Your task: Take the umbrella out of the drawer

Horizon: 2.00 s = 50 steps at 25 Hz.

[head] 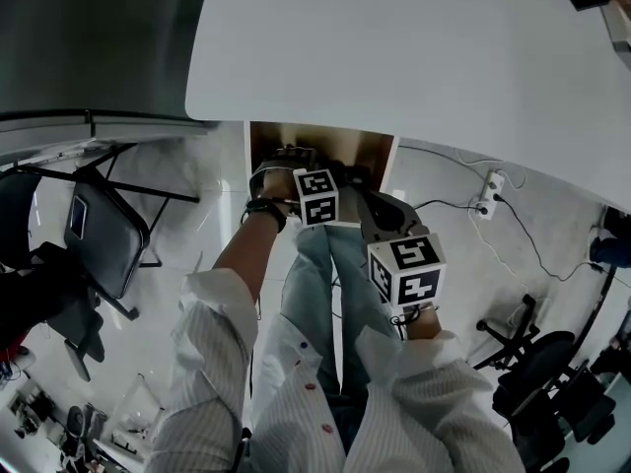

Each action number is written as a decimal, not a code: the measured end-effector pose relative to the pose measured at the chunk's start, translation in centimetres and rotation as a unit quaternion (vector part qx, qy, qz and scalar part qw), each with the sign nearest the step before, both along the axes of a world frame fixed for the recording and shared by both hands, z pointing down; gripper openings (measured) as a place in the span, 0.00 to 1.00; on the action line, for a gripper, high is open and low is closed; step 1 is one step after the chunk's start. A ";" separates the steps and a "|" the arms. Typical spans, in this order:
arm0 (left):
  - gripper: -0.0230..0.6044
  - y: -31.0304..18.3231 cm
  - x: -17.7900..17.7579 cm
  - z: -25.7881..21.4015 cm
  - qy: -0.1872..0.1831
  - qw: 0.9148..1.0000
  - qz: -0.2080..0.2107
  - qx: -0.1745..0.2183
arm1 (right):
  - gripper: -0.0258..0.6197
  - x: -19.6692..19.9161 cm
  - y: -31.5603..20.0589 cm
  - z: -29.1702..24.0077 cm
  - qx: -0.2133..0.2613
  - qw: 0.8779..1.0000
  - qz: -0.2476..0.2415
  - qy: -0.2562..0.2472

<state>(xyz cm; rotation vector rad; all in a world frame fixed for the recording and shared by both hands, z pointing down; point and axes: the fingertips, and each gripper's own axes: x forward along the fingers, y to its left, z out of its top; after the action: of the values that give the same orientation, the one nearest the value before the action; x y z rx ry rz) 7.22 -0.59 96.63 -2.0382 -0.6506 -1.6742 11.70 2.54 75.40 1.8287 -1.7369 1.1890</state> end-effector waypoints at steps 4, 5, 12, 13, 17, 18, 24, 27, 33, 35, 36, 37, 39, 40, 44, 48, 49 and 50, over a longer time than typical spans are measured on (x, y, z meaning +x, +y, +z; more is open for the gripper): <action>0.41 0.1 0.2 0.4 0.005 1.000 0.004 0.001 | 0.09 -0.2 0.4 1.5 -0.028 1.000 -0.001 -0.004; 0.41 0.1 0.2 0.4 0.005 1.000 0.000 -0.002 | 0.09 -0.3 0.5 1.9 -0.038 0.999 -0.002 -0.004; 0.35 0.4 -0.1 0.5 0.001 1.000 -0.008 -0.019 | 0.09 -1.1 0.9 4.6 -0.096 0.995 -0.008 -0.004; 0.34 0.4 -0.1 0.5 0.001 1.000 -0.007 -0.019 | 0.09 -1.2 1.0 4.8 -0.099 0.995 -0.007 -0.005; 0.33 0.5 -0.1 0.4 -0.003 1.000 -0.009 -0.025 | 0.09 -1.2 1.5 5.3 -0.107 0.994 -0.003 -0.010; 0.33 0.6 -0.1 0.4 -0.003 1.000 -0.010 -0.028 | 0.09 -1.3 1.7 5.3 -0.109 0.994 -0.003 -0.010; 0.31 0.6 -0.6 0.1 0.004 0.999 -0.025 -0.025 | 0.09 -1.2 2.2 5.3 -0.114 0.993 0.001 -0.015; 0.30 0.7 -0.5 -0.4 0.008 0.999 -0.027 -0.026 | 0.09 -0.8 2.1 4.9 -0.113 0.993 0.006 -0.019; 0.29 0.9 -1.0 -3.2 0.010 0.998 -0.048 -0.050 | 0.09 -0.7 1.2 3.6 -0.115 0.993 0.002 -0.018; 0.29 1.1 -1.2 -4.4 0.008 0.996 -0.061 -0.057 | 0.09 -0.7 1.0 2.8 -0.117 0.993 0.000 -0.016; 0.29 1.3 -1.2 -5.1 0.007 0.996 -0.067 -0.061 | 0.09 -0.6 1.0 2.4 -0.118 0.993 0.000 -0.015; 0.29 1.5 -1.2 -5.7 0.007 0.995 -0.072 -0.064 | 0.09 -0.4 1.0 1.9 -0.118 0.993 -0.001 -0.013; 0.29 1.6 -1.3 -7.0 0.008 0.994 -0.083 -0.071 | 0.09 -0.2 0.7 0.8 -0.117 0.993 -0.002 -0.010; 0.29 1.5 -1.4 -7.7 0.009 0.993 -0.090 -0.074 | 0.09 -0.2 0.4 0.3 -0.116 0.993 -0.002 -0.008; 0.29 1.5 -1.4 -10.4 0.015 0.989 -0.124 -0.086 | 0.09 0.3 -0.2 -2.0 -0.112 0.994 -0.004 -0.003; 0.29 1.4 -0.7 -13.3 0.029 0.979 -0.174 -0.104 | 0.09 0.7 -0.9 -4.4 -0.104 0.994 -0.014 0.001; 0.29 1.4 -0.5 -14.2 0.034 0.976 -0.184 -0.109 | 0.09 0.7 -1.2 -5.0 -0.102 0.995 -0.016 0.002; 0.29 1.4 -0.4 -15.0 0.039 0.974 -0.191 -0.114 | 0.09 0.8 -1.4 -5.7 -0.101 0.995 -0.018 0.003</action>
<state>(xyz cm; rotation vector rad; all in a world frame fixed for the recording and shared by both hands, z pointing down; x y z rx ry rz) 6.81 0.81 81.67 -2.5101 -0.4624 -1.7778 12.45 1.17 69.70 1.6744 -1.5752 1.2939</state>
